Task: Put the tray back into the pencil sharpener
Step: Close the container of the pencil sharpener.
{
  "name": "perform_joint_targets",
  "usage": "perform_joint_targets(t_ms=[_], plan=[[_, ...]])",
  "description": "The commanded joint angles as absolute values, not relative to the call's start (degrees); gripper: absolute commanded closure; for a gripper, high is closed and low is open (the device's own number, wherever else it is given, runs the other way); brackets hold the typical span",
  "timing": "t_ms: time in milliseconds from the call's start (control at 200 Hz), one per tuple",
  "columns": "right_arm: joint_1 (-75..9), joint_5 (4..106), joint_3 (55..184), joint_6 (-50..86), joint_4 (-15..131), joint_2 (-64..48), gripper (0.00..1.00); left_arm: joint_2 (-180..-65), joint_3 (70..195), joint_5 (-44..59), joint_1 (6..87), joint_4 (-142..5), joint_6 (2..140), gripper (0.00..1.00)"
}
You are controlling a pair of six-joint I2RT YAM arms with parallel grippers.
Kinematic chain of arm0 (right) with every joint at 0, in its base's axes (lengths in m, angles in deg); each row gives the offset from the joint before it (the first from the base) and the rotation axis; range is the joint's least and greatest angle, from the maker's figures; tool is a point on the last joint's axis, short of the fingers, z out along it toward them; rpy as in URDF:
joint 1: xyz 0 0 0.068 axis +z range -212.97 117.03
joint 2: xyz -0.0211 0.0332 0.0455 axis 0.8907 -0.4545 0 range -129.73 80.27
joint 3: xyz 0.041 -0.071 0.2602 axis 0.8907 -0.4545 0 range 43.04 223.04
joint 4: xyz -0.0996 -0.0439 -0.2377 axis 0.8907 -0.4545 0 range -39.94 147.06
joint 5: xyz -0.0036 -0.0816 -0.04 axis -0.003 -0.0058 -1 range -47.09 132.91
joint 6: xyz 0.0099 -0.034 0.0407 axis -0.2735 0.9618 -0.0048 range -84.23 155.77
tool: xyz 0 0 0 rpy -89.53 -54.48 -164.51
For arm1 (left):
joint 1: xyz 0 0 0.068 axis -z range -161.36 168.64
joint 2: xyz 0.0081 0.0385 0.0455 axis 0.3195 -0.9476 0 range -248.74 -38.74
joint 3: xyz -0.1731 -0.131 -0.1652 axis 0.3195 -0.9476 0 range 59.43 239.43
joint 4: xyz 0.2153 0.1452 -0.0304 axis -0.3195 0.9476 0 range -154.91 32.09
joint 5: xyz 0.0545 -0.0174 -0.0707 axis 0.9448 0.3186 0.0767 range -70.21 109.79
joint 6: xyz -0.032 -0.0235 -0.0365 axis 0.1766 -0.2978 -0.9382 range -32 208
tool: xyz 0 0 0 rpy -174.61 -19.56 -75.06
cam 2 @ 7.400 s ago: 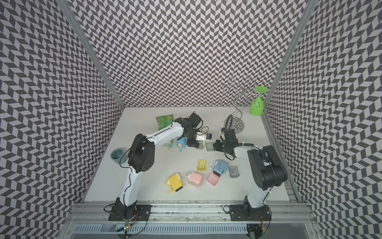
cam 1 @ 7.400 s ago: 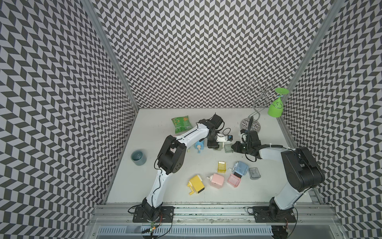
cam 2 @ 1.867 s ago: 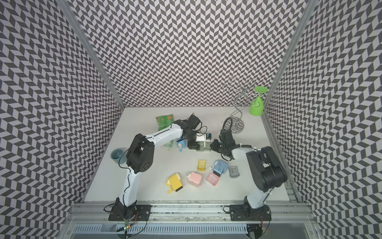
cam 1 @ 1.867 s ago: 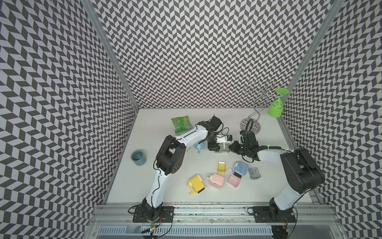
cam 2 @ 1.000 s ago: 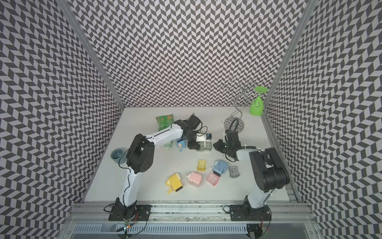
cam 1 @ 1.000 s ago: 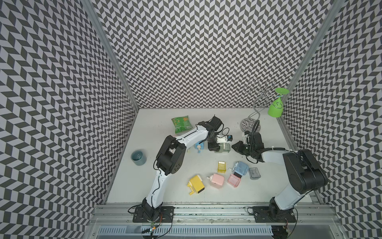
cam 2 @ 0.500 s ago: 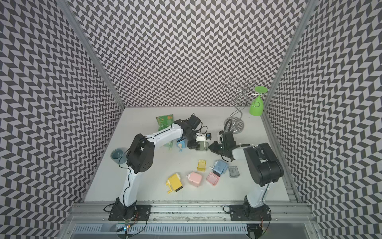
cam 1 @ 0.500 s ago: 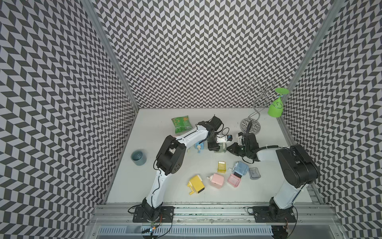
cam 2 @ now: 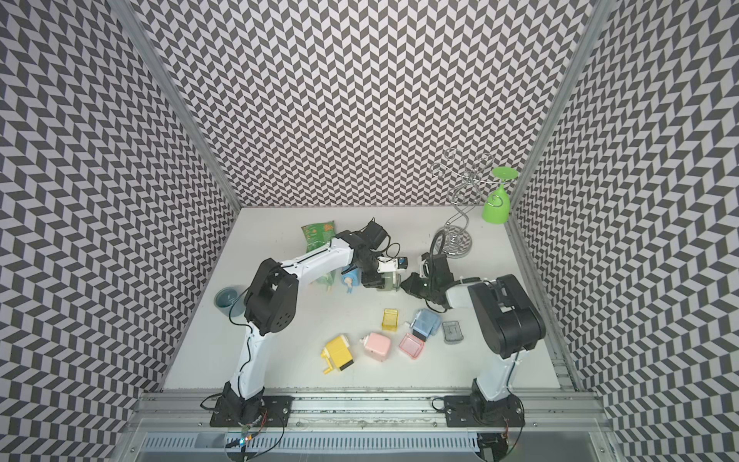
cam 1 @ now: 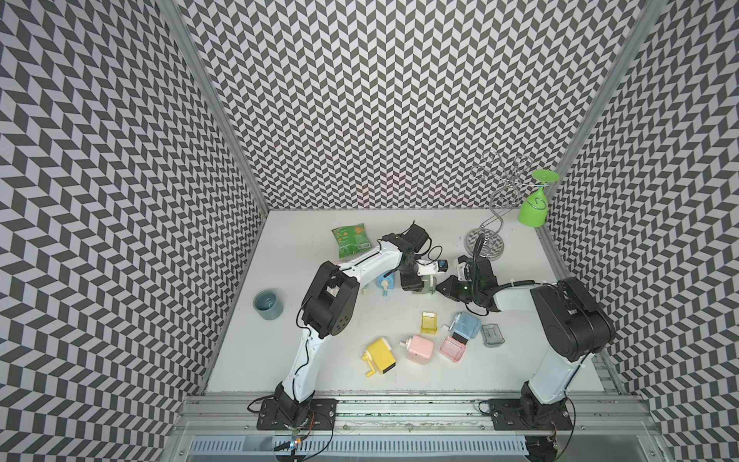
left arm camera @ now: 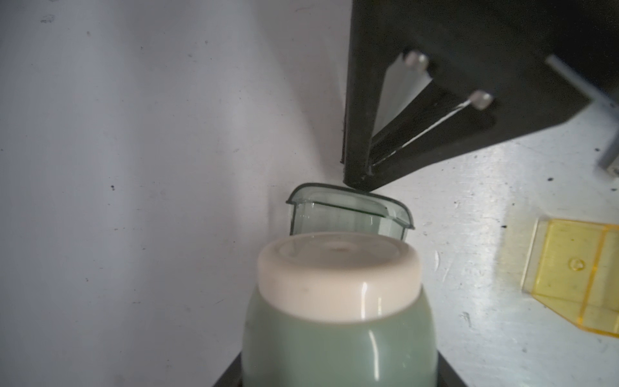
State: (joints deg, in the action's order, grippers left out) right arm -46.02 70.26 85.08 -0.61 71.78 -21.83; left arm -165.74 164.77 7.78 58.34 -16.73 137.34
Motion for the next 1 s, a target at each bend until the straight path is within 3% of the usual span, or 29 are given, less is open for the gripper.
perform_joint_targets(t_ms=[0,270,656,996], plan=[[-47.93,67.87,82.55,-2.73,75.81,-18.74,0.84,-165.76,165.51,6.25,58.84,-18.25,137.47,0.52],[-47.75,68.22,83.99,-1.93,75.20,-18.74,0.84,-165.31,164.90,6.12,58.80,-18.53,137.42,0.53],[-42.20,77.76,90.30,-2.27,80.48,-25.44,0.85,-165.65,164.45,5.12,58.80,-19.29,138.04,0.54],[-48.47,72.74,81.54,-3.52,81.29,-15.42,0.84,-163.10,161.74,4.43,58.65,-22.52,134.85,0.66]])
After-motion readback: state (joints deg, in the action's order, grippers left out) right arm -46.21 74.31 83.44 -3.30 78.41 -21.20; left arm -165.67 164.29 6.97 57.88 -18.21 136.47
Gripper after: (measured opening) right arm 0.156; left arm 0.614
